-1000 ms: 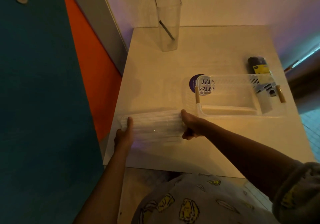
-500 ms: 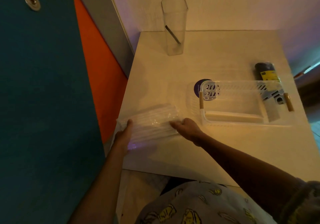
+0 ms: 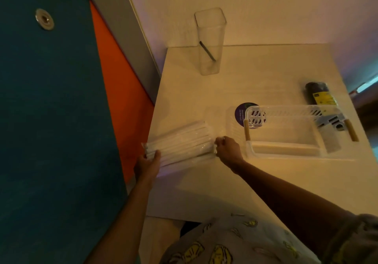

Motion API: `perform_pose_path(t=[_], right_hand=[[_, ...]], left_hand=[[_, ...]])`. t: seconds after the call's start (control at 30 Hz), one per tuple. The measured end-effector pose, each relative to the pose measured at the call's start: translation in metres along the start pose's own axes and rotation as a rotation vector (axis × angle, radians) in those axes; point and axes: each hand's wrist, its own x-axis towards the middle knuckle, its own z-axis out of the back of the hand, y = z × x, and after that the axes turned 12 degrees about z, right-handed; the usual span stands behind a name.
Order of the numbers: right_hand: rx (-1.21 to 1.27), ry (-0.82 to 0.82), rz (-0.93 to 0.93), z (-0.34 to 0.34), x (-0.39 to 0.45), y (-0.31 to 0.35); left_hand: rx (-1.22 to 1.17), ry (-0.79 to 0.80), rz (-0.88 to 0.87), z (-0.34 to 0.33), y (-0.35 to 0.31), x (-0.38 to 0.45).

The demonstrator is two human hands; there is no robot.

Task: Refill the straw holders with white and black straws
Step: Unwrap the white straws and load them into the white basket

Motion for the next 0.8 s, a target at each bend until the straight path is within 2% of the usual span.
perform_pose_path(t=[0.13,0.2,0.3,0.33,0.4,0.47,0.57,0.67,0.8], right_hand=[[0.027,-0.15,-0.095,-0.005,0.004,0.006],[-0.067,-0.177,-0.142,-0.009,0.005,0.004],[-0.102,-0.268,-0.169,-0.016,0.004,-0.002],[-0.101,-0.305,-0.17,-0.019,0.003,-0.006],[-0.072,-0.356,-0.186,-0.023,0.003,-0.01],[-0.023,-0.374,-0.184,-0.025,-0.001,-0.006],[0.04,-0.406,-0.135,-0.027,-0.012,-0.003],[0.085,-0.426,-0.132,-0.027,-0.022,-0.003],[0.287,-0.586,-0.392,-0.027,-0.024,-0.007]], left_hand=[[0.025,-0.081,-0.065,0.011,-0.014,0.015],[0.08,-0.151,-0.099,0.014,-0.02,0.022],[0.219,-0.284,-0.374,0.013,-0.023,0.025],[0.231,-0.269,-0.502,0.012,-0.024,0.021],[0.287,-0.112,-0.748,0.009,-0.026,0.018],[0.463,0.041,-0.885,0.003,-0.022,0.023],[0.665,0.103,-0.932,-0.004,-0.014,0.033],[0.643,0.089,-0.948,-0.007,-0.015,0.036],[0.63,0.048,-0.913,-0.009,-0.017,0.039]])
